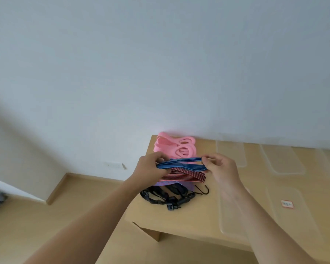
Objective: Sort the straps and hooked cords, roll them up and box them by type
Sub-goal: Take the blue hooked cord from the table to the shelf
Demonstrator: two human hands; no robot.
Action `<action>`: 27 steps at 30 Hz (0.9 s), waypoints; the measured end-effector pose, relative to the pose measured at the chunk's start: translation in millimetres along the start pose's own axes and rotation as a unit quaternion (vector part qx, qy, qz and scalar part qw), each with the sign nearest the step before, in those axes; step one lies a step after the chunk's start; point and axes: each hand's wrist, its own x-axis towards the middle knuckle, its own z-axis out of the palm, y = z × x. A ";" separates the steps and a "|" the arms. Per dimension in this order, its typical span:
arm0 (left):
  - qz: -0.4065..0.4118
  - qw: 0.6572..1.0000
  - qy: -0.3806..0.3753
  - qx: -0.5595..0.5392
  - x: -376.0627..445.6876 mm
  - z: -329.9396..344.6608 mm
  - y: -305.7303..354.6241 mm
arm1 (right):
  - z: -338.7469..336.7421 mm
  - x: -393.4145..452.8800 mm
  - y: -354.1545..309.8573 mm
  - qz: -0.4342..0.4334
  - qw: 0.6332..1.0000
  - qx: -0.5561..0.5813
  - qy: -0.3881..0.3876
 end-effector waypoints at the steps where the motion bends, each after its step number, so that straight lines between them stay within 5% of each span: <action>1: 0.034 0.999 0.011 0.029 10.2 3.1 4.4 | 1.0 2.3 1.2 -0.018 0.999 -0.018 0.028; 4: 0.112 0.973 -0.033 0.198 29.5 18.7 1.0 | 1.2 3.3 14.4 -0.054 0.987 -0.136 0.064; 8: 0.085 0.921 -0.176 0.336 20.9 45.1 -41.9 | 3.3 -8.9 52.7 0.005 0.936 -0.349 -0.048; 15: 0.146 0.931 -0.142 0.302 14.5 35.5 -54.1 | 15.0 -18.4 69.1 -0.055 0.895 -0.442 0.011; 22: 0.157 0.975 -0.058 0.147 -0.2 10.2 -53.5 | 40.4 -43.2 48.8 -0.153 0.861 -0.481 0.056; 27: 0.106 0.991 -0.018 0.084 -15.6 -5.4 -72.6 | 58.1 -56.3 50.5 -0.112 0.852 -0.510 0.039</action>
